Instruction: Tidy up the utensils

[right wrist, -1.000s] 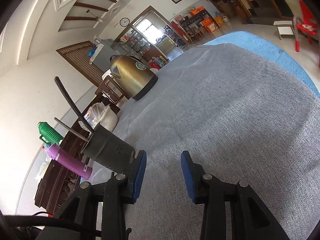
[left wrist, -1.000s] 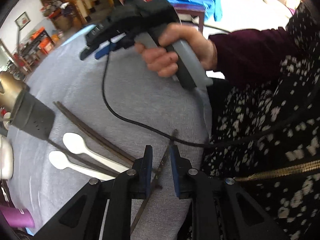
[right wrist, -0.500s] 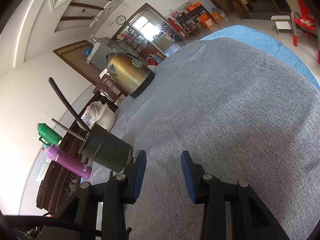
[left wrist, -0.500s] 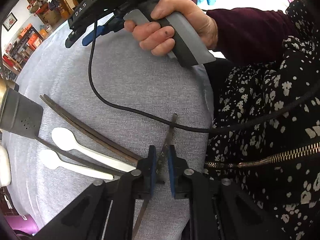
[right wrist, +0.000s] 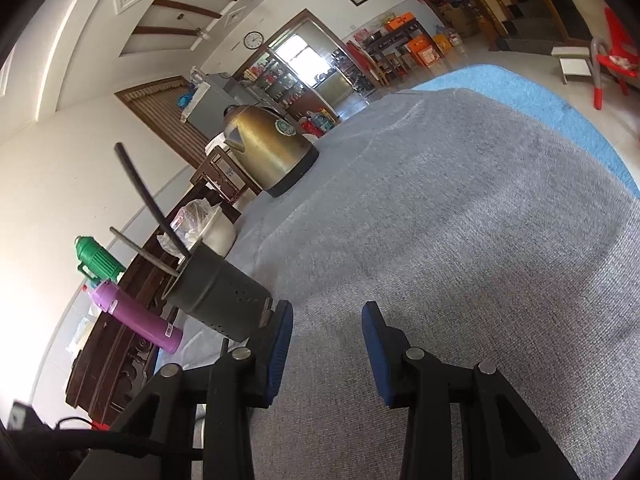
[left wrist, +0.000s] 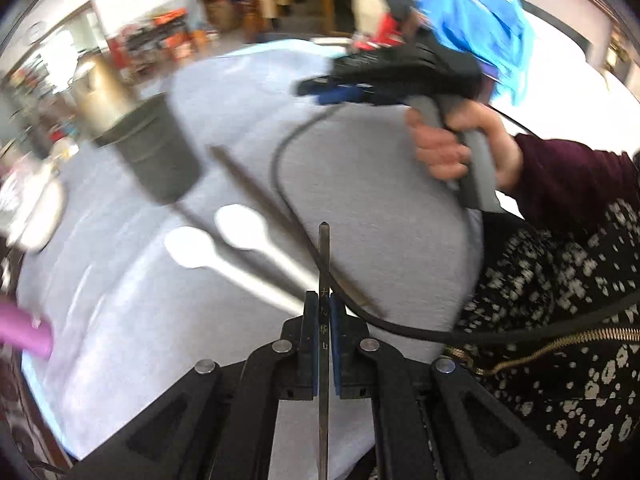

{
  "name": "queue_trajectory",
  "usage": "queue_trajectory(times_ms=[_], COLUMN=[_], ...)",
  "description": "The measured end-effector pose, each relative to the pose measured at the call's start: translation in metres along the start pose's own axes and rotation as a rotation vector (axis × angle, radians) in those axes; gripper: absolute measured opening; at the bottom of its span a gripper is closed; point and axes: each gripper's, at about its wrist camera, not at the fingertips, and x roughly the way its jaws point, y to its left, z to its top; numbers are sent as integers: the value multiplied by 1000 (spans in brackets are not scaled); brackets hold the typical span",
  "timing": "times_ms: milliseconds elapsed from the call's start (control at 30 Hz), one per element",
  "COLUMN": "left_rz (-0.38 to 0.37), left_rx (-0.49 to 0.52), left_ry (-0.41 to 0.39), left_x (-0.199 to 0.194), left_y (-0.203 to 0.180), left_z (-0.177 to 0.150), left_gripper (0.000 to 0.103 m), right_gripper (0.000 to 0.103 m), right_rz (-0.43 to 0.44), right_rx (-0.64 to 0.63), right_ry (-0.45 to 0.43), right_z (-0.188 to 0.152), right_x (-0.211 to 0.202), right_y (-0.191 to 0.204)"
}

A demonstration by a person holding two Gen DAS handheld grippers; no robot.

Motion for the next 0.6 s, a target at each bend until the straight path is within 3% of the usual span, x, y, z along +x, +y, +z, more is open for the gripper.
queue_trajectory(times_ms=[133, 333, 400, 500, 600], left_rz=[79, 143, 152, 140, 110], left_rx=[-64, -104, -144, -263, -421], left_ry=[-12, 2, 0, -19, -41], left_x=[-5, 13, 19, 27, 35], left_y=[21, 42, 53, 72, 99], left_z=[-8, -12, -13, -8, 0], left_gripper=[6, 6, 6, 6, 6], right_gripper=[37, 37, 37, 39, 40], right_rz=[-22, -65, -78, -83, -3], right_rx=[-38, -45, -47, -110, -139], right_ry=[-39, -285, -326, -268, -94], right_z=[8, 56, 68, 75, 60], right_x=[-15, -87, -105, -109, -81], right_y=[12, 25, 29, 47, 67])
